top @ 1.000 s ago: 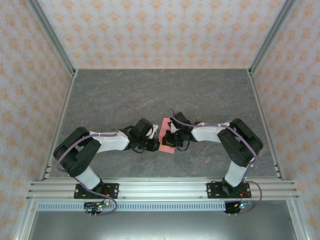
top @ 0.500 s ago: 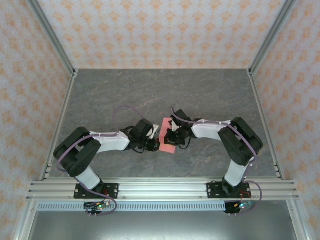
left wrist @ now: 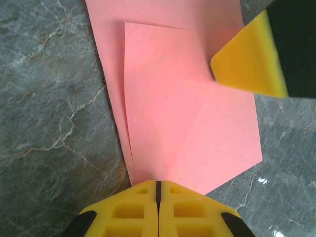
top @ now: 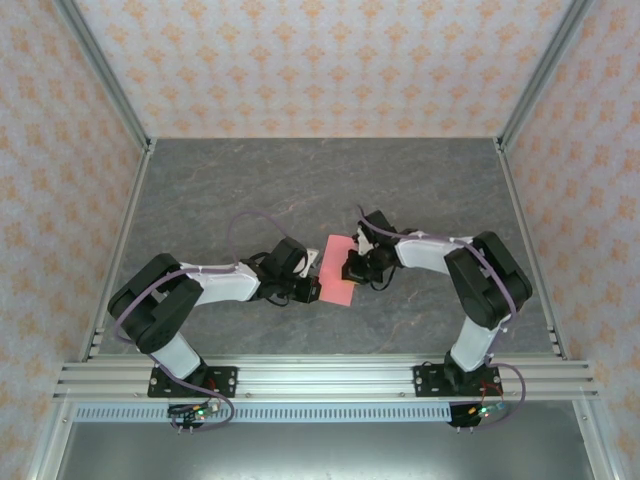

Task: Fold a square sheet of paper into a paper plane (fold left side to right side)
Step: Fold the triangle a second time at the center of the table.

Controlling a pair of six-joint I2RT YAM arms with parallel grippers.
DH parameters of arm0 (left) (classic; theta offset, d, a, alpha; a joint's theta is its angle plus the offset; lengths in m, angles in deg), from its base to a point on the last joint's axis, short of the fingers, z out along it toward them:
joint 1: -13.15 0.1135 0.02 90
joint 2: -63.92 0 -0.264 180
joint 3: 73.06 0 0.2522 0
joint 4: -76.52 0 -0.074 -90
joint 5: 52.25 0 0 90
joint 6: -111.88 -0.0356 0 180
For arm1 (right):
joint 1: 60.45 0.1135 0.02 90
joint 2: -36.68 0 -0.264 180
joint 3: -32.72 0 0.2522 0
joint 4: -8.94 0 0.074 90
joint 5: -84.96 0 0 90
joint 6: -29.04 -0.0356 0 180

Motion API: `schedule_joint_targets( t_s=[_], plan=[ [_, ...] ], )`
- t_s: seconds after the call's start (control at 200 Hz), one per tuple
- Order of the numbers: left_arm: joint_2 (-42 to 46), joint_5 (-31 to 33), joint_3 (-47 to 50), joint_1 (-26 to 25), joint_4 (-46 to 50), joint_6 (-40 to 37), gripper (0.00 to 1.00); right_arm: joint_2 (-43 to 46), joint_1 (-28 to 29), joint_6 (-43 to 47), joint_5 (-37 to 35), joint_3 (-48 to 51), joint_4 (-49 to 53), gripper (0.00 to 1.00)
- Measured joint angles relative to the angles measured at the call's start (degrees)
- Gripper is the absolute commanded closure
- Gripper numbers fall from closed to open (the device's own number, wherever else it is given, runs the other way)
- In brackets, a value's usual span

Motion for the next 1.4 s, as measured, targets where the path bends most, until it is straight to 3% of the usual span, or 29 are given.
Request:
schedule_joint_targets(
  t_s=[0.275, 0.681, 0.921, 1.106, 1.401],
  plan=[
    [0.0, 0.0, 0.0, 0.0, 0.0, 0.0, 0.94, 0.3, -5.1, 3.2, 1.0, 0.0, 2.3, 0.95],
    [0.0, 0.0, 0.0, 0.0, 0.0, 0.0, 0.94, 6.2, -7.6, 5.4, -5.2, 0.0, 8.4, 0.94],
    [0.0, 0.0, 0.0, 0.0, 0.0, 0.0, 0.93, 11.3, -4.7, 3.4, -2.4, 0.0, 6.5, 0.94],
    [0.0, 0.0, -0.2, 0.0, 0.5, 0.0, 0.94, 6.9, 0.9, 0.1, 0.1, 0.0, 1.6, 0.94],
    [0.8, 0.2, -0.1, -0.3, 2.1, 0.0, 0.93, 1.4, 1.1, -0.3, -1.9, 0.0, 2.6, 0.94]
  ],
)
